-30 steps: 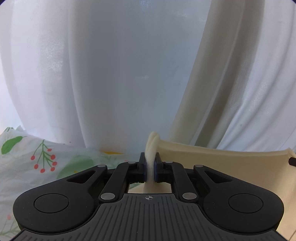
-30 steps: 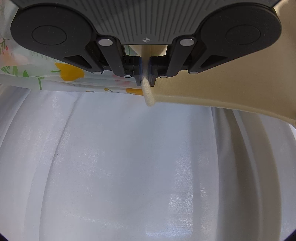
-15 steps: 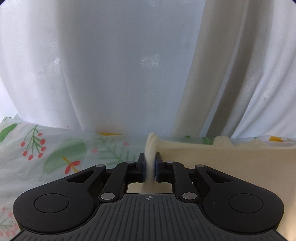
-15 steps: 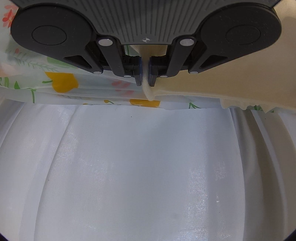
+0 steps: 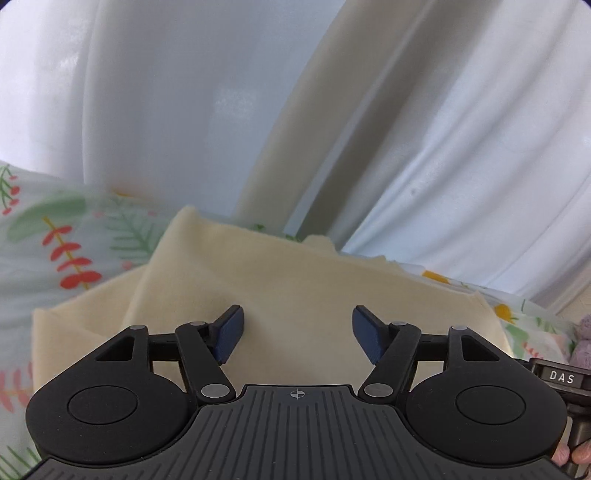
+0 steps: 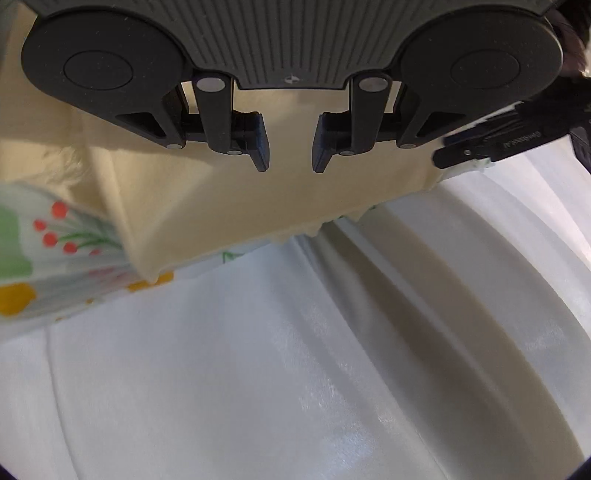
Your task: Fold small clothes
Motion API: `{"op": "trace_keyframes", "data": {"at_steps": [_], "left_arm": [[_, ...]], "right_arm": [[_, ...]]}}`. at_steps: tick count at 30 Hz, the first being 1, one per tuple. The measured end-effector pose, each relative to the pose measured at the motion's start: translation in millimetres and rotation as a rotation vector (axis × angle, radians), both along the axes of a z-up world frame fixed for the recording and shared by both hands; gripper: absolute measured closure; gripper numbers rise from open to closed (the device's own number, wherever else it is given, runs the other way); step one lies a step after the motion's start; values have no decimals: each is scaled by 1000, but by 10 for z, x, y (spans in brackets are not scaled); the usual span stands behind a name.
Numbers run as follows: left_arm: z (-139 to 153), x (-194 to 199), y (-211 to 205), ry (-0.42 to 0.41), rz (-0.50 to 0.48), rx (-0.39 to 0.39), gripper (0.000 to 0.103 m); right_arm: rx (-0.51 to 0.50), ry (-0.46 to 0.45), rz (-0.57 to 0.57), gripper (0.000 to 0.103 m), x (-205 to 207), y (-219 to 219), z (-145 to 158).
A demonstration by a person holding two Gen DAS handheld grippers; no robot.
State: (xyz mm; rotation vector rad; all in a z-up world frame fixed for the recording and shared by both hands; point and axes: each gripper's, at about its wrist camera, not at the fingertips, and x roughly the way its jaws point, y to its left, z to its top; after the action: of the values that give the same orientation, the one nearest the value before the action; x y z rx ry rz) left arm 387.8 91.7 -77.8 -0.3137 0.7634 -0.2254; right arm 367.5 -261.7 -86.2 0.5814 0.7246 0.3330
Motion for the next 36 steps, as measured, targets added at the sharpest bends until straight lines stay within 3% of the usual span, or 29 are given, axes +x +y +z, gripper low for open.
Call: {"op": "trace_keyframes", "data": {"at_steps": [1, 3, 4, 7, 9, 10, 11, 12, 14, 15, 18, 21, 27, 34, 36], "left_arm": [[-68, 18, -11, 12, 12, 7, 33], [-114, 4, 20, -21, 39, 16, 40], [-118, 7, 52, -26, 63, 18, 40], [-153, 61, 215, -22, 119, -33, 48], [-154, 60, 327, -12, 146, -59, 56], [-139, 52, 386, -3, 153, -80, 57], [-119, 35, 450, 9, 162, -106, 57], [-80, -4, 527, 13, 180, -119, 50], [34, -104, 649, -7, 251, -69, 36], [86, -165, 740, -16, 267, -59, 34], [128, -304, 1048, 29, 270, -136, 33], [66, -478, 1270, 101, 259, -216, 32], [7, -657, 1324, 167, 200, -301, 32], [-143, -698, 1284, 203, 158, -387, 37], [-172, -680, 1277, 206, 155, -380, 47]], "right_arm": [[59, 47, -4, 82, 23, -20, -133], [113, 43, -32, 97, 43, -139, -253], [130, 50, -56, 100, 66, -223, -280], [72, 29, -193, 103, 114, -525, -324], [162, 55, -242, 103, 141, -736, -378], [128, 64, -316, 101, 112, -807, -341], [84, 57, -359, 101, 83, -839, -300], [59, 52, -376, 100, 25, -870, -246], [-60, 30, -356, 89, -97, -792, -81], [-131, -3, -330, 86, -201, -713, -1], [-228, -76, -218, 80, -579, -487, 187], [-264, -75, -156, 67, -921, -318, 241], [-286, -36, -135, 67, -1341, -71, 225], [-299, -22, -93, 67, -1383, 80, 209], [-305, -24, -78, 67, -1406, 129, 218]]}}
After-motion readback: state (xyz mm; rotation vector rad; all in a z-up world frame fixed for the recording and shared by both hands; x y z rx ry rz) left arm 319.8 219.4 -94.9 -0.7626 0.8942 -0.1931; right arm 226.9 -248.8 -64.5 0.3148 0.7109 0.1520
